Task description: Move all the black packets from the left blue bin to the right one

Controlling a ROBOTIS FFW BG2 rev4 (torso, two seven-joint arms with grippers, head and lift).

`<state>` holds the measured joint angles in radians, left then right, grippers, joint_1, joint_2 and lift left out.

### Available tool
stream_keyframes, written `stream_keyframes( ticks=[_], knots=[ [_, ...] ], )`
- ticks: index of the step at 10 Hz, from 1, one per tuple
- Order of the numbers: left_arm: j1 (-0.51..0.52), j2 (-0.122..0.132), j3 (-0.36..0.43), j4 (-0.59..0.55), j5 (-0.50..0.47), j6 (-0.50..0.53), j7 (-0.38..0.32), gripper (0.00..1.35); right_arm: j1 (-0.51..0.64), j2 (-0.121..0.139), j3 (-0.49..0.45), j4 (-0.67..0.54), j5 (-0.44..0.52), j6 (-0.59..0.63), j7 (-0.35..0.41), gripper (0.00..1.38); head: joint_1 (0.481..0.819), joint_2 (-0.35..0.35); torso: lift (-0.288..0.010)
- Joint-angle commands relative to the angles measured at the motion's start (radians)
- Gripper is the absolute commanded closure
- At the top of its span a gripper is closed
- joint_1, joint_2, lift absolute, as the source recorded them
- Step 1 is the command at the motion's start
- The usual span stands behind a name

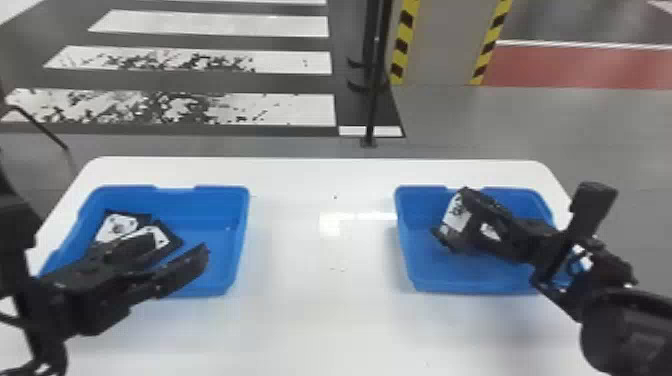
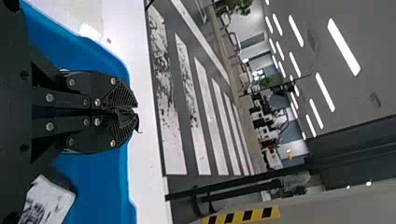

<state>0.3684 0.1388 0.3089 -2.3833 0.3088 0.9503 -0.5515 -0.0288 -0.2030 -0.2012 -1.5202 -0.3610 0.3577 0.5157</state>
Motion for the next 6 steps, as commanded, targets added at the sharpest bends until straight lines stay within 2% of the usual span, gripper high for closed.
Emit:
stream_keyframes(
  ticks=[1, 2, 3, 4, 6],
  knots=[
    [0.0, -0.001, 0.034, -0.001, -0.022, 0.002, 0.001, 0.16, -0.006, -0.009, -0.02, 0.073, 0.016, -0.034, -0.006, 0.6, 0.695, -0.067, -0.14],
    [-0.003, -0.002, 0.054, -0.001, -0.054, -0.001, 0.004, 0.16, 0.053, -0.01, -0.02, 0.017, 0.018, -0.085, -0.028, 0.25, 0.695, -0.072, -0.14],
    [-0.013, -0.001, 0.074, -0.001, -0.097, 0.007, 0.016, 0.16, 0.169, -0.004, -0.02, -0.125, 0.024, -0.112, -0.066, 0.1, 0.695, -0.069, -0.14],
    [-0.02, 0.001, 0.102, -0.001, -0.127, 0.034, 0.022, 0.16, 0.291, 0.01, -0.02, -0.268, 0.06, -0.125, -0.098, 0.12, 0.695, -0.06, -0.14],
    [-0.052, 0.015, 0.134, 0.009, -0.201, 0.088, 0.024, 0.17, 0.532, 0.042, -0.02, -0.499, 0.104, -0.154, -0.128, 0.13, 0.695, 0.017, -0.14]
  ],
)
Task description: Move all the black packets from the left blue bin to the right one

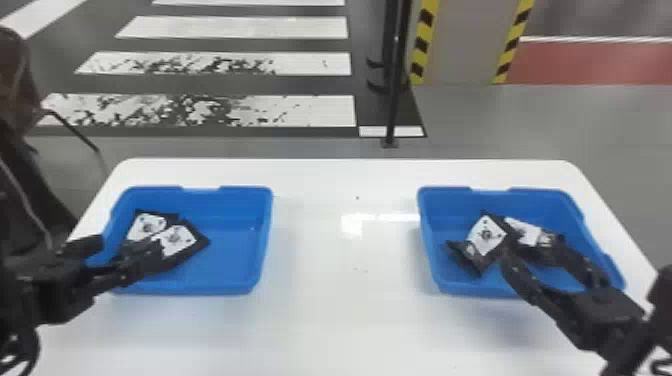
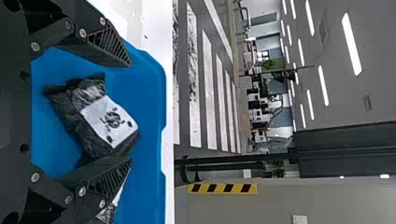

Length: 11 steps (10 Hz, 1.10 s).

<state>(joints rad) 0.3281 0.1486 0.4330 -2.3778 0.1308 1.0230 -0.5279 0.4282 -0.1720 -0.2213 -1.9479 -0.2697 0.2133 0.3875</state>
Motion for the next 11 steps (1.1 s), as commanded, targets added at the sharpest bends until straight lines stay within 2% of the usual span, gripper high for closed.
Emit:
stream_keyframes(
  ticks=[1, 3, 6, 8, 11],
  knots=[
    [-0.036, 0.011, 0.02, 0.033, -0.055, 0.032, 0.0, 0.17, 0.18, 0.032, -0.002, -0.164, 0.012, -0.015, -0.019, 0.13, 0.695, 0.062, -0.14],
    [-0.107, 0.037, 0.008, 0.104, -0.139, 0.116, 0.003, 0.17, 0.298, 0.055, -0.004, -0.252, -0.023, -0.015, -0.013, 0.13, 0.695, 0.128, -0.14],
    [-0.259, 0.074, -0.056, 0.29, -0.242, 0.14, 0.006, 0.17, 0.416, 0.086, 0.0, -0.373, -0.023, -0.054, -0.004, 0.13, 0.695, 0.227, -0.14],
    [-0.328, 0.095, -0.102, 0.391, -0.27, 0.14, 0.011, 0.17, 0.445, 0.1, 0.002, -0.378, -0.027, -0.059, 0.007, 0.13, 0.695, 0.246, -0.14],
    [-0.434, 0.114, -0.176, 0.558, -0.3, 0.123, 0.019, 0.17, 0.443, 0.108, 0.008, -0.363, -0.039, -0.059, 0.016, 0.13, 0.695, 0.253, -0.14]
  ],
)
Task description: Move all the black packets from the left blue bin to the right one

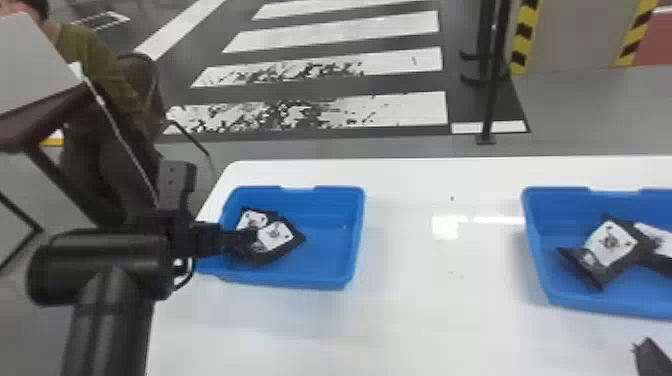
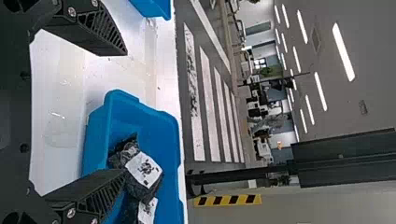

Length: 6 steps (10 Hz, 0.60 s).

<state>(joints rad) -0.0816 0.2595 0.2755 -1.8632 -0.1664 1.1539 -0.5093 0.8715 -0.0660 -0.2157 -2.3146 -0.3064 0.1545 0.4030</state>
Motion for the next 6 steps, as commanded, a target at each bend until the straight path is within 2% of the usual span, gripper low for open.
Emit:
stream_keyframes(
  ticks=[1, 3, 4, 5, 6],
  knots=[
    [-0.046, 0.003, -0.042, 0.102, -0.001, -0.015, 0.0, 0.17, -0.005, 0.002, 0.01, 0.011, -0.009, 0.0, 0.002, 0.13, 0.695, 0.247, -0.14],
    [-0.088, 0.003, -0.108, 0.195, 0.007, -0.022, 0.0, 0.19, -0.013, 0.002, 0.014, 0.023, -0.027, 0.0, 0.004, 0.13, 0.695, 0.226, -0.14],
    [-0.1, 0.004, -0.122, 0.22, 0.009, -0.02, -0.009, 0.44, -0.015, 0.002, 0.016, 0.031, -0.031, 0.0, 0.005, 0.13, 0.695, 0.217, -0.14],
    [-0.095, 0.004, -0.124, 0.222, 0.007, -0.045, -0.012, 0.98, -0.02, 0.002, 0.018, 0.038, -0.039, 0.0, 0.01, 0.13, 0.695, 0.201, -0.14],
    [-0.085, 0.003, -0.118, 0.22, 0.013, -0.057, -0.018, 1.15, -0.017, 0.002, 0.018, 0.046, -0.051, 0.0, 0.011, 0.13, 0.695, 0.196, -0.14]
  ],
)
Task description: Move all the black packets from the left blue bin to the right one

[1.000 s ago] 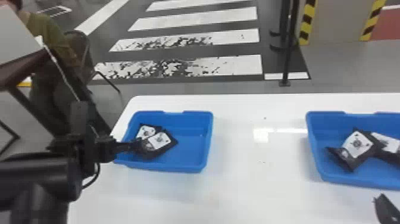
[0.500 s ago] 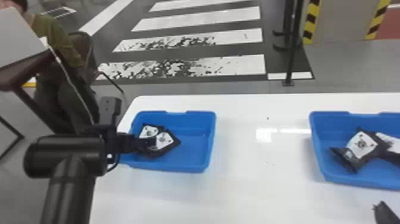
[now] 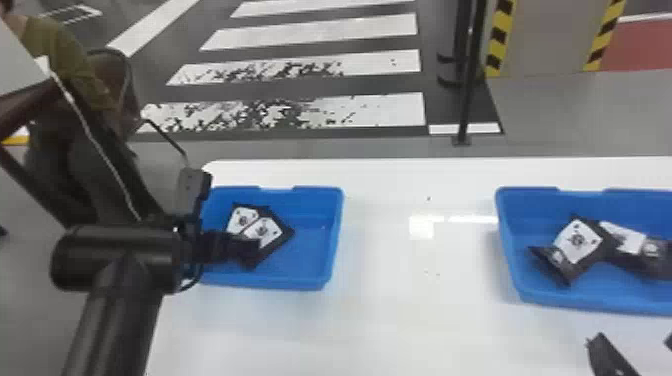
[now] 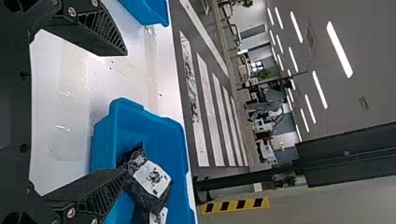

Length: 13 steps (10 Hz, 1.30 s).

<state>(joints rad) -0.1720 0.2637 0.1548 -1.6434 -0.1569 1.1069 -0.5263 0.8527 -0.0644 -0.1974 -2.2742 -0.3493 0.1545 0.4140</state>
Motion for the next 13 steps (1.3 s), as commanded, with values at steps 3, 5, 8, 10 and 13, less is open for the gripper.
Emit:
stream_keyframes(
  ticks=[3, 5, 8, 10, 13],
  knots=[
    [0.074, -0.012, 0.033, -0.103, 0.065, -0.039, -0.011, 1.21, -0.001, 0.0, 0.0, 0.01, -0.02, 0.0, 0.002, 0.13, 0.695, 0.188, -0.14],
    [0.096, -0.014, 0.041, -0.127, 0.123, -0.037, -0.011, 0.87, -0.006, 0.0, 0.004, 0.022, -0.036, 0.002, 0.003, 0.13, 0.695, 0.17, -0.14],
    [0.091, -0.012, 0.023, -0.127, 0.121, -0.029, -0.008, 0.38, -0.013, 0.0, 0.008, 0.04, -0.054, 0.0, 0.008, 0.13, 0.695, 0.157, -0.14],
    [0.052, -0.012, 0.009, -0.088, 0.085, -0.01, -0.008, 0.67, -0.016, 0.0, 0.01, 0.044, -0.063, 0.002, 0.008, 0.13, 0.695, 0.152, -0.14],
    [0.032, -0.015, -0.025, -0.049, 0.075, -0.056, -0.004, 1.21, -0.021, 0.0, 0.016, 0.059, -0.085, 0.002, 0.009, 0.13, 0.695, 0.153, -0.14]
  ],
)
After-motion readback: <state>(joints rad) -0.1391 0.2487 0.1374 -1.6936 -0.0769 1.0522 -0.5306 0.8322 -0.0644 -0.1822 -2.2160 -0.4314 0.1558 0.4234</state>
